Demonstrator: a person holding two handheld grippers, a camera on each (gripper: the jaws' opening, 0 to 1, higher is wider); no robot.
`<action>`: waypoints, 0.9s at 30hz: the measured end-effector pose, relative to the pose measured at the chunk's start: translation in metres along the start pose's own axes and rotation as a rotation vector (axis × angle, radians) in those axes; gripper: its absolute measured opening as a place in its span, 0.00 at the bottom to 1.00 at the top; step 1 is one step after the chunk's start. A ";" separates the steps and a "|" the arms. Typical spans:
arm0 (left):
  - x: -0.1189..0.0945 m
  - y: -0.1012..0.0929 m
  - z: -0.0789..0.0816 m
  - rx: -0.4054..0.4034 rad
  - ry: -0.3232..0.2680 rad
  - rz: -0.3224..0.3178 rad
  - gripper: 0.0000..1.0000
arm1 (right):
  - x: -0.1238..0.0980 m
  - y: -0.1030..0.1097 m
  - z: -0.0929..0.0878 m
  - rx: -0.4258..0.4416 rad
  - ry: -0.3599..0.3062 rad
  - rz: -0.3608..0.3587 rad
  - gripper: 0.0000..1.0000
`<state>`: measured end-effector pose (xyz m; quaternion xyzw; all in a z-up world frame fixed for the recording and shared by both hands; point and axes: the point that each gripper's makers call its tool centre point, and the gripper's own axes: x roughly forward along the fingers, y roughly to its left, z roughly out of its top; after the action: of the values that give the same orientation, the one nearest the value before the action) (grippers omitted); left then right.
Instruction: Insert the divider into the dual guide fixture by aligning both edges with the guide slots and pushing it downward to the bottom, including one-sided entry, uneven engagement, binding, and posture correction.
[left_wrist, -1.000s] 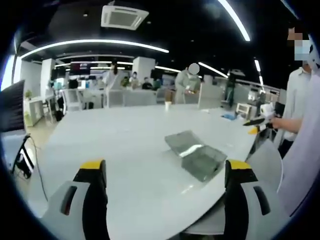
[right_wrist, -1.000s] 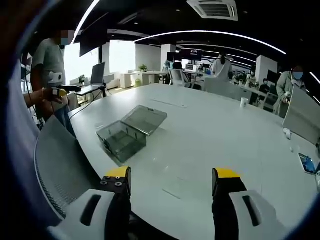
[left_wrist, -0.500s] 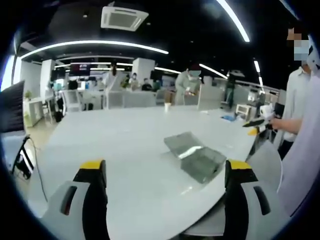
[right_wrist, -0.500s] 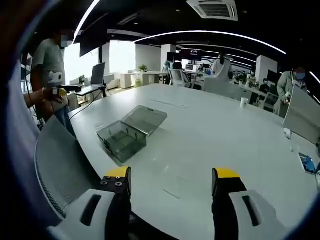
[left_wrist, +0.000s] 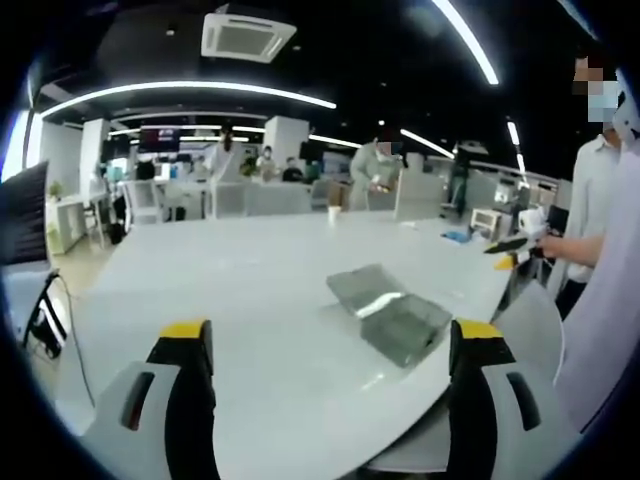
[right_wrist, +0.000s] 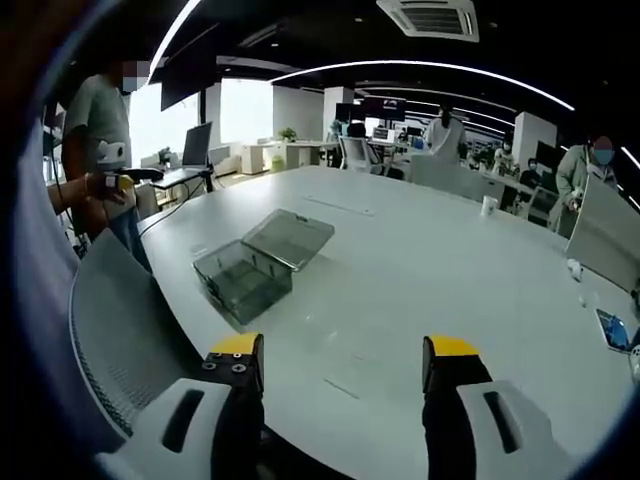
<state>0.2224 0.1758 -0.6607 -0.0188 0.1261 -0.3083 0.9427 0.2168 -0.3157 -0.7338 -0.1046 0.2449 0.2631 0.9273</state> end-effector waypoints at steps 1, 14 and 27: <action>0.000 0.000 0.000 0.001 0.001 0.000 0.96 | 0.000 0.000 0.000 -0.001 0.001 0.000 0.61; 0.001 -0.001 0.003 0.002 -0.008 -0.006 0.96 | 0.004 -0.001 0.001 -0.013 0.013 0.012 0.60; 0.006 -0.008 0.000 -0.001 0.007 -0.024 0.95 | 0.016 0.001 -0.003 -0.083 0.087 0.082 0.54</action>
<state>0.2226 0.1659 -0.6614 -0.0195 0.1292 -0.3196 0.9385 0.2269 -0.3083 -0.7450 -0.1442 0.2778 0.3062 0.8990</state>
